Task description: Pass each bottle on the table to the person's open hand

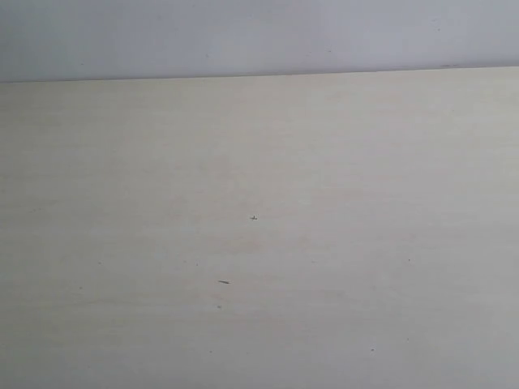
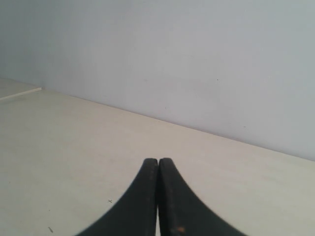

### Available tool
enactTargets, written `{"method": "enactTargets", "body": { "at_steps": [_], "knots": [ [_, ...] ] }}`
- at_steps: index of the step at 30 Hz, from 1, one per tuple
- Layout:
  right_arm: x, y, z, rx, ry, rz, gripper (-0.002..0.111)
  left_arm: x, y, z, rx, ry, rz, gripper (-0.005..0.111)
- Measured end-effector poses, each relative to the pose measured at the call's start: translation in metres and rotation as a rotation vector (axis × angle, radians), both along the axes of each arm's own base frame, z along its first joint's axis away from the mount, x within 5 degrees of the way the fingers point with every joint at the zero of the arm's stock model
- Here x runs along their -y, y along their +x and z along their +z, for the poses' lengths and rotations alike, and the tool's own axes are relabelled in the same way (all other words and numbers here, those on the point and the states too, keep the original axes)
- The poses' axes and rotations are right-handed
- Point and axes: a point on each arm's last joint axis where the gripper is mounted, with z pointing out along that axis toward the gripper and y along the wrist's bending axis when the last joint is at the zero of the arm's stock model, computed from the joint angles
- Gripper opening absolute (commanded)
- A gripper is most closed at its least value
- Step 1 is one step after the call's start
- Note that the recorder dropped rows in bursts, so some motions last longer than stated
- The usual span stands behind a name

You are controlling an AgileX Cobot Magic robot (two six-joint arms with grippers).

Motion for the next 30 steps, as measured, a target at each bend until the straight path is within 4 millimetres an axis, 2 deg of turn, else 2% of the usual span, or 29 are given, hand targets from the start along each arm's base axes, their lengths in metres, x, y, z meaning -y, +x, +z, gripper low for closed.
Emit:
{"method": "enactTargets", "body": {
  "at_steps": [22, 30],
  "knots": [
    [0.001, -0.001, 0.0, 0.011, -0.002, -0.008, 0.0, 0.0, 0.0, 0.0, 0.0, 0.0, 0.0, 0.0],
    [0.014, 0.006, 0.001, 0.015, -0.003, -0.256, 0.0, 0.0, 0.0, 0.0, -0.002, 0.004, 0.001, 0.0]
  ]
}}
